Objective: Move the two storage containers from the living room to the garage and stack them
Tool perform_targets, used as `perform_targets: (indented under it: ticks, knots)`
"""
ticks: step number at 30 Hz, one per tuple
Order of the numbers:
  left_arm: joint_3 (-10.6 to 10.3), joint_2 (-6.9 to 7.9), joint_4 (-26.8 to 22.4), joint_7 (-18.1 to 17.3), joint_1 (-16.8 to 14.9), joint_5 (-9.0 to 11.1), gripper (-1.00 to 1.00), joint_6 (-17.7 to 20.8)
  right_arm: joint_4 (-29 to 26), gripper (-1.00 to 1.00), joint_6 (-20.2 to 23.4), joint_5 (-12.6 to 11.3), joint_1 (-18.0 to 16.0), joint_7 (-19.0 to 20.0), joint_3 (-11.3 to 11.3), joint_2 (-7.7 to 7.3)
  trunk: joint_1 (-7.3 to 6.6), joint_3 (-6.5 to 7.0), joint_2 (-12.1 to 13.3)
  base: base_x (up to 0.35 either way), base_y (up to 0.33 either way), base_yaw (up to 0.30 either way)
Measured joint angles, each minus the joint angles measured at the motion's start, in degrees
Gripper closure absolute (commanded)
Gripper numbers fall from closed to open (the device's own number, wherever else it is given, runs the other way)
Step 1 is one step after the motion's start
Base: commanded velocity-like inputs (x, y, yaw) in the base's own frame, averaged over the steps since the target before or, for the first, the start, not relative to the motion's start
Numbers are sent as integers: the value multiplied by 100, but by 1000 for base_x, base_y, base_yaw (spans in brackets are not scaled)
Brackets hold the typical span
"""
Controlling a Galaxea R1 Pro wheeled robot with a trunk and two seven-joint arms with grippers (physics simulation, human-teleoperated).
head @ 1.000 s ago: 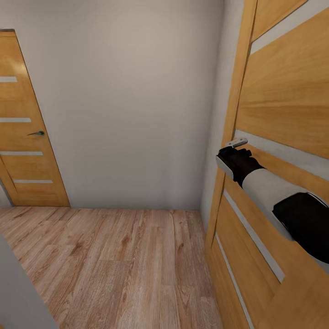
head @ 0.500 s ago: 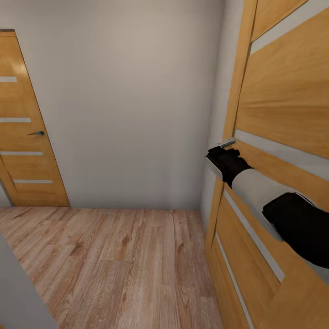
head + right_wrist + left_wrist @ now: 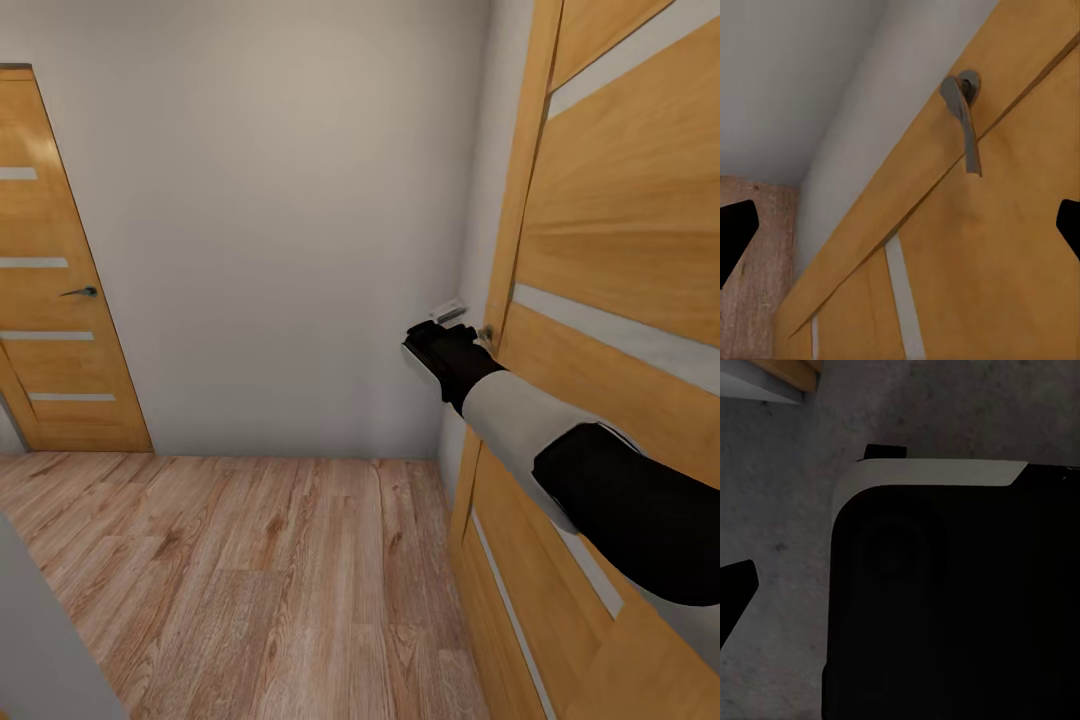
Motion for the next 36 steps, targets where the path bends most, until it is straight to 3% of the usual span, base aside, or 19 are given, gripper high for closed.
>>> perform_targets:
  ticks: [5,10,13,19,22,36]
  knots:
    - [0,0,1,0,0,3,-100,-3,-81,-100,-74,-217,4,113,-22,0,0,0,0,0,0,0]
    - [0,0,1,0,0,3,-100,-8,-123,-100,-127,-1050,53,587,-43,0,0,0,0,0,0,0]
    - [0,3,1,0,0,3,-100,-11,-132,-100,-175,-1275,94,1053,-36,0,0,0,0,0,0,0]
    - [0,8,0,0,0,6,-100,-9,-128,-100,-413,-1366,480,1973,-34,0,0,-1,0,0,0,0]
    - [0,8,0,0,0,10,-100,-10,-127,-100,-456,-1354,653,2243,-36,0,0,0,0,0,0,0]
    - [0,17,0,0,0,11,-100,-12,-117,-100,-469,-1360,702,2405,-41,0,0,0,0,0,0,0]
